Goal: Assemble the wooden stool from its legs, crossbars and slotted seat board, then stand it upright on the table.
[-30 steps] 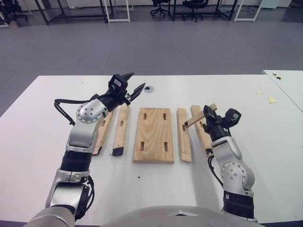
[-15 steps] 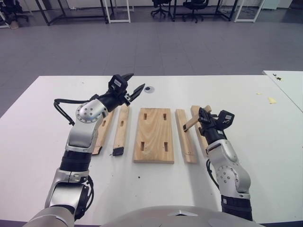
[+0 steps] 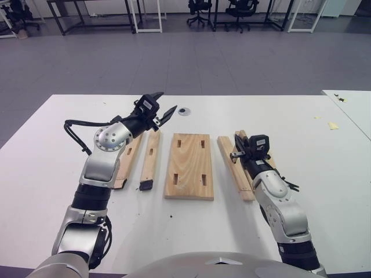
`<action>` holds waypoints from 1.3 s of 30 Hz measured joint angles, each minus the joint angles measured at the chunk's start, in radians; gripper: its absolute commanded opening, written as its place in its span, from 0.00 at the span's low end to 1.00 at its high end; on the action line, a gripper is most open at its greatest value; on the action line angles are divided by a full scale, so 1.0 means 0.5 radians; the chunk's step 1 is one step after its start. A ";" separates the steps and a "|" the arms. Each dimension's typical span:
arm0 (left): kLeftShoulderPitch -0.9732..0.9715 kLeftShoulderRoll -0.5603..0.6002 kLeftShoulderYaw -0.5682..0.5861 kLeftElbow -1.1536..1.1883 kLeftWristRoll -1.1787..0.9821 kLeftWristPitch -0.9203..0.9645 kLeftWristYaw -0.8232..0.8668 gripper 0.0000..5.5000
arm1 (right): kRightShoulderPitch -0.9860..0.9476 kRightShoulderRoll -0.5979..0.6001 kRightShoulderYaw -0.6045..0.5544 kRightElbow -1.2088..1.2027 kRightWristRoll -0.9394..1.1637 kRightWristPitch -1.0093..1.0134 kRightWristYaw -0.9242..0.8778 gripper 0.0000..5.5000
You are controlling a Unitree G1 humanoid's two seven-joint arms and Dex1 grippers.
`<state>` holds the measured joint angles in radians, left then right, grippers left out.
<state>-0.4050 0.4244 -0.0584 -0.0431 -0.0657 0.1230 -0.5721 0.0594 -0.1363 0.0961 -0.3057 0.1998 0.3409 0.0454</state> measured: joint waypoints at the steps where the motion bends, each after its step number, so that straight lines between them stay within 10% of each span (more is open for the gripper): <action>1: 0.000 0.000 -0.001 0.000 0.000 0.000 0.000 0.53 | 0.005 -0.001 -0.010 0.022 0.004 -0.041 0.031 0.08; 15: 0.000 -0.002 -0.033 0.013 0.046 -0.042 0.005 0.53 | 0.038 -0.051 -0.030 0.117 -0.012 -0.253 0.179 0.08; 24: -0.001 -0.015 -0.025 0.023 0.048 -0.056 0.029 0.53 | 0.082 -0.058 -0.022 0.044 -0.015 -0.086 0.240 0.42; 32: -0.001 0.001 -0.014 0.017 0.052 -0.055 0.033 0.53 | 0.031 -0.047 -0.103 -0.216 0.169 0.948 0.137 0.69; 39: 0.000 0.004 -0.016 0.002 0.069 -0.053 0.036 0.53 | 0.027 -0.047 -0.140 -0.296 0.149 1.310 0.055 0.70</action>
<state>-0.4052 0.4263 -0.0662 -0.0422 -0.0314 0.0966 -0.5542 0.0730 -0.1598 0.0261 -0.4535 0.2745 0.9956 0.0729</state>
